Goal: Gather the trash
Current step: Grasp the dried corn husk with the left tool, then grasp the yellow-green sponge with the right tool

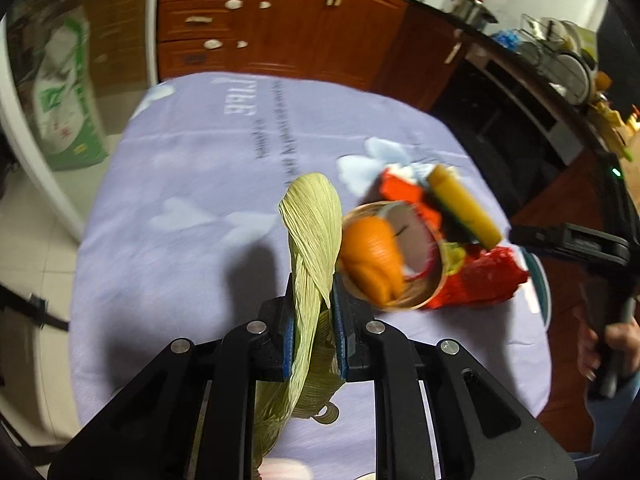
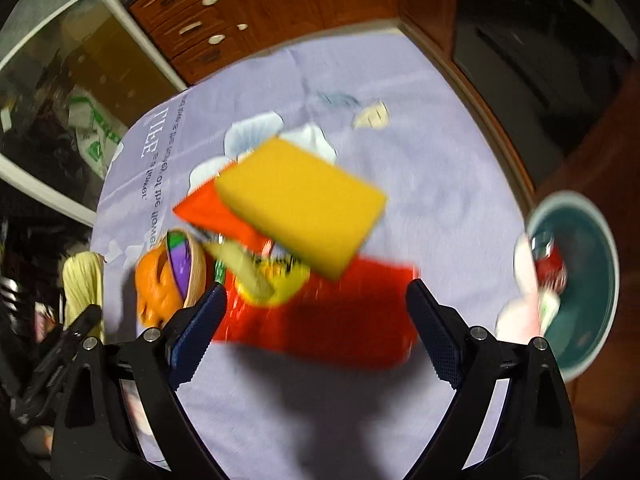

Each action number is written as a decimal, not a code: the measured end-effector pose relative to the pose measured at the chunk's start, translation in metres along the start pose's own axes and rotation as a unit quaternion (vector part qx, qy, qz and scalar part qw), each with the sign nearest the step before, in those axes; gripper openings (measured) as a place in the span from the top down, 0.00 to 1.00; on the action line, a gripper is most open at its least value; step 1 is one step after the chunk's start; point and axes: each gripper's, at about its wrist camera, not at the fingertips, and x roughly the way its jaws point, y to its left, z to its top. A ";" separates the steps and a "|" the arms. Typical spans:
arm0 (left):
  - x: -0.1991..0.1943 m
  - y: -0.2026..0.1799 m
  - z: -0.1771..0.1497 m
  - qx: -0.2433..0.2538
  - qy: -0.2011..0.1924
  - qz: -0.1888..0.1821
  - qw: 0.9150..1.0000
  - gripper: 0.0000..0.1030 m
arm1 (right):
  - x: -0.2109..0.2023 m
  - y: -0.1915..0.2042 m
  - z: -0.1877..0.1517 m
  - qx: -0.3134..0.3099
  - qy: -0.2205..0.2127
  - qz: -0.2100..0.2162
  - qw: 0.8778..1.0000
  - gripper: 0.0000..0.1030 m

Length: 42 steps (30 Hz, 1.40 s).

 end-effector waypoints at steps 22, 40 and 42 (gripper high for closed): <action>0.048 -0.033 0.039 -0.010 0.019 -0.024 0.999 0.84 | 0.078 -0.007 0.053 -0.161 0.019 0.037 0.986 0.31; 0.019 -0.118 0.037 0.066 0.003 -0.037 0.997 0.84 | -0.033 -0.063 0.021 -0.014 -0.056 0.115 0.992 0.65; 0.017 -0.136 0.035 0.080 0.006 -0.043 0.996 0.84 | -0.048 -0.075 0.012 -0.004 -0.067 0.113 0.991 0.65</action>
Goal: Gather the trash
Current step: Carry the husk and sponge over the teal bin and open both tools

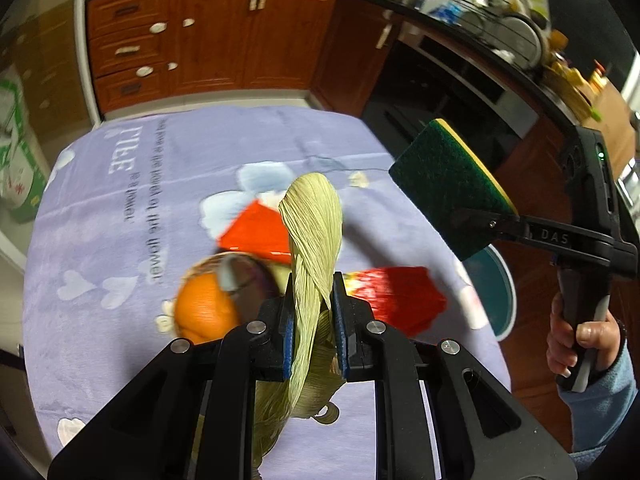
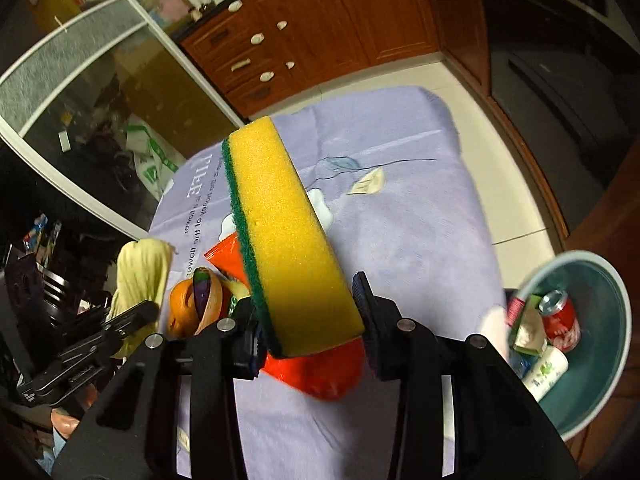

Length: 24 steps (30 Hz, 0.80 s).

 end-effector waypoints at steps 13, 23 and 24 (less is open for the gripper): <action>0.037 -0.146 -0.005 0.121 0.041 -0.055 0.990 0.84 | -0.111 -0.120 -0.070 0.117 -0.071 -0.065 0.989 0.65; 0.094 -0.245 -0.012 0.181 0.091 -0.082 0.976 0.83 | -0.133 -0.214 -0.115 0.202 -0.066 -0.095 0.973 0.65; 0.101 -0.253 -0.012 0.182 0.097 -0.085 0.975 0.83 | -0.132 -0.218 -0.116 0.205 -0.063 -0.096 0.972 0.65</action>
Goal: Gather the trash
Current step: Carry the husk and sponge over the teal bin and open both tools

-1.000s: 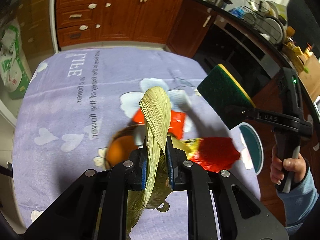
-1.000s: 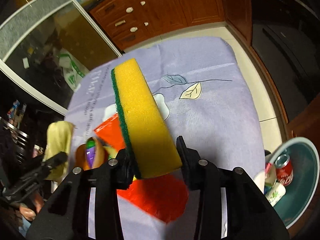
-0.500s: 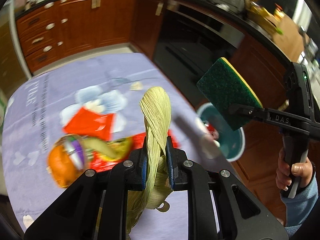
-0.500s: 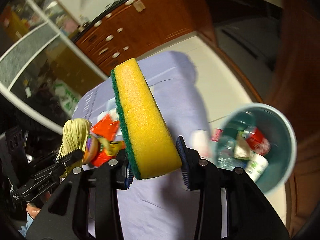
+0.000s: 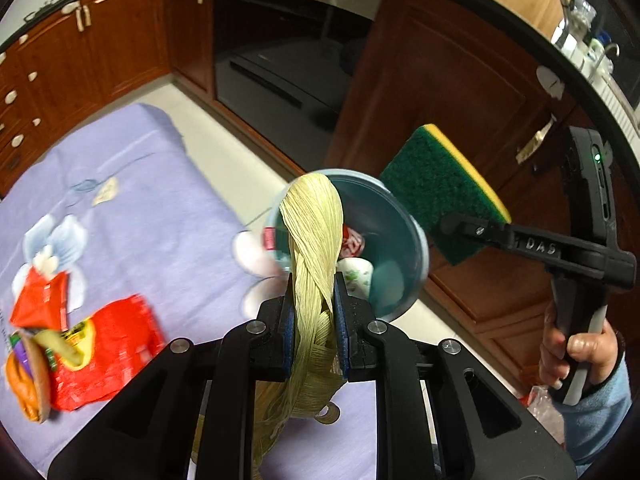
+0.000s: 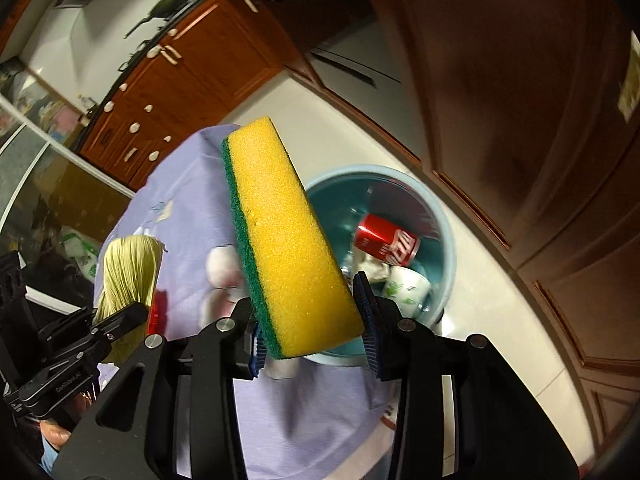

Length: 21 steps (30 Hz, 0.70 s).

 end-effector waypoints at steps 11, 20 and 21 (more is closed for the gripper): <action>0.053 -0.030 0.032 0.006 0.028 -0.007 1.000 0.61 | 0.022 -0.028 0.012 0.021 0.022 -0.002 1.000 0.62; 0.068 -0.020 0.038 -0.010 0.030 0.010 0.999 0.24 | 0.031 -0.028 0.019 0.034 0.021 0.005 0.999 0.28; 0.068 -0.018 0.037 -0.013 0.030 0.010 0.999 0.23 | 0.032 -0.027 0.019 0.034 0.023 0.004 0.999 0.27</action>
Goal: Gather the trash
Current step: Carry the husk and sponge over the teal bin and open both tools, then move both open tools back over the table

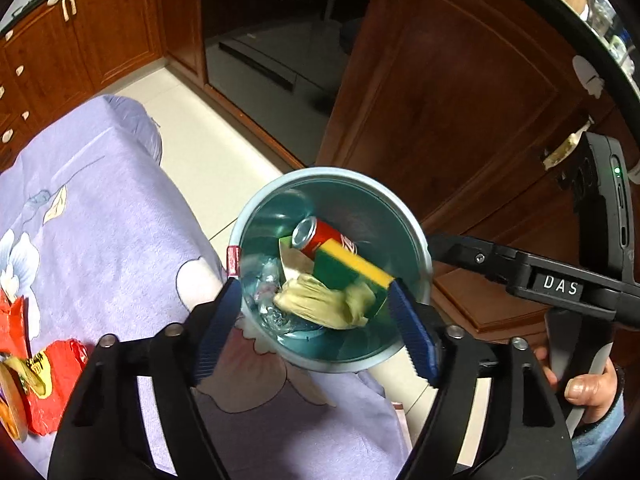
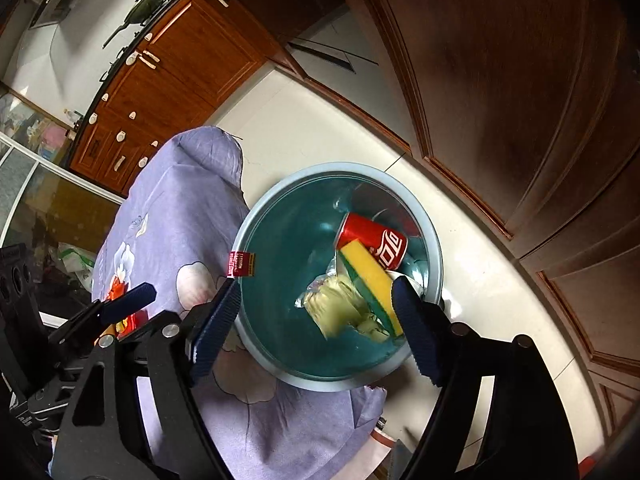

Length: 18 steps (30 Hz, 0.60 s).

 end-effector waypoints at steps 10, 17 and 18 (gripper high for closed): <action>-0.014 0.017 -0.012 -0.021 -0.005 0.002 1.000 0.11 | 0.001 0.003 -0.003 0.019 0.009 -0.011 1.000 0.19; -0.042 0.033 -0.029 -0.040 -0.023 0.006 0.999 0.09 | -0.006 0.021 -0.009 0.017 0.009 -0.008 1.000 0.17; -0.045 0.036 -0.032 -0.043 -0.025 0.007 0.999 0.09 | -0.006 0.023 -0.010 0.017 0.010 -0.006 1.000 0.17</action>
